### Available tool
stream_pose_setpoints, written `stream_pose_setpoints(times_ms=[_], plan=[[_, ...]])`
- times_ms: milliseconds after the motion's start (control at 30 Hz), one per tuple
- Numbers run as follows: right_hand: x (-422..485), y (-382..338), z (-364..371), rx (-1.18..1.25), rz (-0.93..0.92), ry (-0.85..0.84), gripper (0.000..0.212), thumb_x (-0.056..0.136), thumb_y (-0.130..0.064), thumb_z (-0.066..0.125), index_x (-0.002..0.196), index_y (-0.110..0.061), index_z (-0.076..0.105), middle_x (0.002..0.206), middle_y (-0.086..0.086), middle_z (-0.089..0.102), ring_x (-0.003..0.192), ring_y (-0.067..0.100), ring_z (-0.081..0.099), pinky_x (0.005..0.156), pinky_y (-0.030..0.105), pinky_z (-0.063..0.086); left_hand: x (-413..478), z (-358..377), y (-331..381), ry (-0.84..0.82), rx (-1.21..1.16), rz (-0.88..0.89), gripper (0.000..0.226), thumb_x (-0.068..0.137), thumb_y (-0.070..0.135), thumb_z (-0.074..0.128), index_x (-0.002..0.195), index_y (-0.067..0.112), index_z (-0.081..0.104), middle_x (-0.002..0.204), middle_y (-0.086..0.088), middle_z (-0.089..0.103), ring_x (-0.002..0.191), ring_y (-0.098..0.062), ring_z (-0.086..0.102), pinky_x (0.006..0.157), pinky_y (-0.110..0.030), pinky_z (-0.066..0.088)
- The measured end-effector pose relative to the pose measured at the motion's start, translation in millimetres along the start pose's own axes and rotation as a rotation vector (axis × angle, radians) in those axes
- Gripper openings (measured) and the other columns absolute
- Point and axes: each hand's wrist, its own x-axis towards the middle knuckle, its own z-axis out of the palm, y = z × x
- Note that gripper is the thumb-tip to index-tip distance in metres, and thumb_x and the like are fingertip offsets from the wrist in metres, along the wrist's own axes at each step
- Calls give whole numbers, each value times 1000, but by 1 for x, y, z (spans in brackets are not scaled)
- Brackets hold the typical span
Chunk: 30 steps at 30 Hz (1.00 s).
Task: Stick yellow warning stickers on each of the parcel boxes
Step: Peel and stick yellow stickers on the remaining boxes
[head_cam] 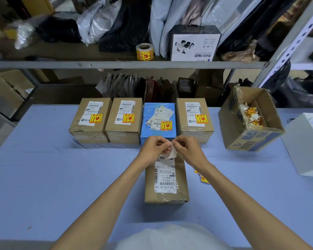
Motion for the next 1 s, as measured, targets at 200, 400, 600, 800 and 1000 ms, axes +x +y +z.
stream_pose_setpoints(times_ms=[200,400,600,800,1000], plan=[[-1,-2,0,164,50,2,24,92,-18,54,77,-7,68,67,7,66,63,9,56,61,32,47,2,0,0,31,-21,-4,5,91,8,61,90,6,66,81,-7,70,71,-14,67,77,-33,57],[0,-6,-2,155,48,3,13,88,-24,66,79,-16,71,68,-4,68,63,5,61,59,16,46,3,-4,-3,0,66,31,9,91,17,62,84,19,66,79,-2,72,79,-16,69,83,-37,56],[-1,-11,1,228,103,36,20,90,-11,58,73,-16,68,65,0,66,59,5,59,59,18,48,3,-1,0,35,69,21,11,91,12,59,83,18,61,81,-3,70,79,-15,69,83,-37,55],[-3,-12,5,318,111,73,23,91,-22,62,82,-4,73,70,9,71,67,19,69,63,30,57,1,5,5,61,44,17,27,93,33,58,91,6,59,78,0,70,74,-12,68,72,-23,51],[-4,-14,5,354,149,107,17,90,-10,60,84,0,72,68,7,68,63,11,65,64,32,58,3,1,3,43,-26,0,18,95,22,56,89,6,55,83,-8,70,77,-18,69,76,-26,56]])
